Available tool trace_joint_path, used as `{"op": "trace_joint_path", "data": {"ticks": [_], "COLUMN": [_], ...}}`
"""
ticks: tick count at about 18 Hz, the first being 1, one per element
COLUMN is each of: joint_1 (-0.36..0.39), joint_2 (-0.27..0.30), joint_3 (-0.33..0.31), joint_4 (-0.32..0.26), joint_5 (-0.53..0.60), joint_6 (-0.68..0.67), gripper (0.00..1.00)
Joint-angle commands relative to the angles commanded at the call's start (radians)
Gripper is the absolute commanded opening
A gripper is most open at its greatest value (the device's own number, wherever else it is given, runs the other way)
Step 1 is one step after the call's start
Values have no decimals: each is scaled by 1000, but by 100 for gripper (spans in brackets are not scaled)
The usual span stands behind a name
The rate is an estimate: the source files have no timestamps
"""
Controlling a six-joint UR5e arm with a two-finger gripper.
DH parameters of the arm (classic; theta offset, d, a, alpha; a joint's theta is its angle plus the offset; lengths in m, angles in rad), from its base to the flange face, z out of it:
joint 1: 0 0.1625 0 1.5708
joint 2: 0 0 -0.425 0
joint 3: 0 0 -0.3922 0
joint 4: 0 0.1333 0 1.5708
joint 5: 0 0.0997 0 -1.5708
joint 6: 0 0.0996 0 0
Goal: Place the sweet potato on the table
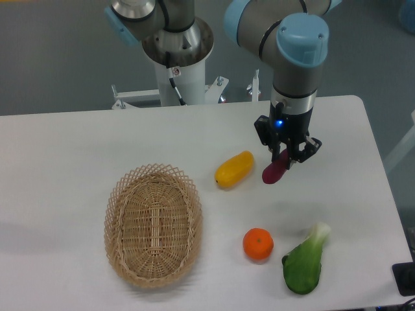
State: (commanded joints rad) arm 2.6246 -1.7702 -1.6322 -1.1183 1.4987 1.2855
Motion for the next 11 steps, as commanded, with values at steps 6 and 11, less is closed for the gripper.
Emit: {"op": "trace_joint_path", "data": {"ticks": [6, 11], "joint_1": [8, 26], "joint_2": [0, 2], "joint_3": [-25, -58], "joint_4": [9, 12], "joint_5": [0, 21], "joint_6": [3, 75], "gripper": [32, 32]}}
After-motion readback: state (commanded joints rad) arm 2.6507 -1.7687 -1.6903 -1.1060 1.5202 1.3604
